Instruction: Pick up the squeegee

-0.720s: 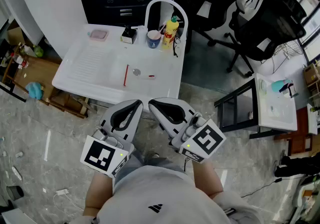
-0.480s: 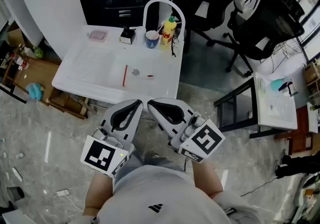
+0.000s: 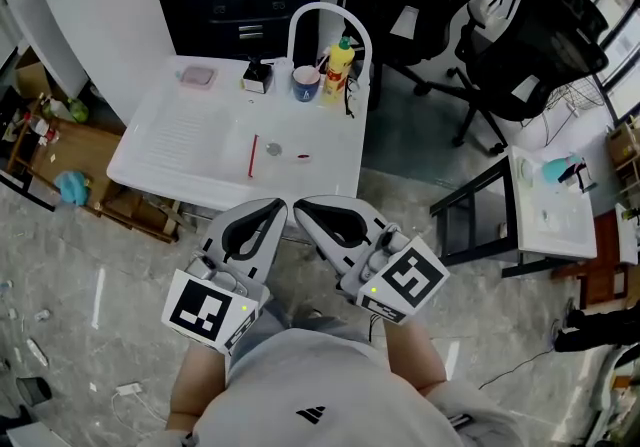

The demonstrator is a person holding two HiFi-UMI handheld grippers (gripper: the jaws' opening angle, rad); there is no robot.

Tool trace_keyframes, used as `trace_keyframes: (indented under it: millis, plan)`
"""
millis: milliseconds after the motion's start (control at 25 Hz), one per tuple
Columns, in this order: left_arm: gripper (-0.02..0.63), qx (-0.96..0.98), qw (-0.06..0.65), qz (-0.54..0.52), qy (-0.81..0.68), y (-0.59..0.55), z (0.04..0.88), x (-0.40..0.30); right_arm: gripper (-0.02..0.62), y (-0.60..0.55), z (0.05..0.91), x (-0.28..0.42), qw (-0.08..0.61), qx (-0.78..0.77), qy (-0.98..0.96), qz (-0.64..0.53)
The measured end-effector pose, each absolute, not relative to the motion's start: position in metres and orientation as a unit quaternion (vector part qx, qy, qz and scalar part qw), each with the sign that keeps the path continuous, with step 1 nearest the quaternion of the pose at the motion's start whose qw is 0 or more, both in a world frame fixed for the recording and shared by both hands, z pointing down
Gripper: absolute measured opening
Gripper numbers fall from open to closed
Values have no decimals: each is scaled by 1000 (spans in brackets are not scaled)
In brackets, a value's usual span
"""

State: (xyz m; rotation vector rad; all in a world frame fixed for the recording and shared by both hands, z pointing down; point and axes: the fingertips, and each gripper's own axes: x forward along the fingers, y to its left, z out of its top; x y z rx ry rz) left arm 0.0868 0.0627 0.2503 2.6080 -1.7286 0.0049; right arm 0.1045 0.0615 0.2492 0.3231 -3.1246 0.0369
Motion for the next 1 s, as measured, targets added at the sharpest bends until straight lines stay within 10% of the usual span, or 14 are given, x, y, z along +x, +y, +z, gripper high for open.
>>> trace_keyframes:
  millis: [1000]
  plan:
    - [9,861,25,1,-508,0,262,3,9,-5,265,29,17,176,-983,48]
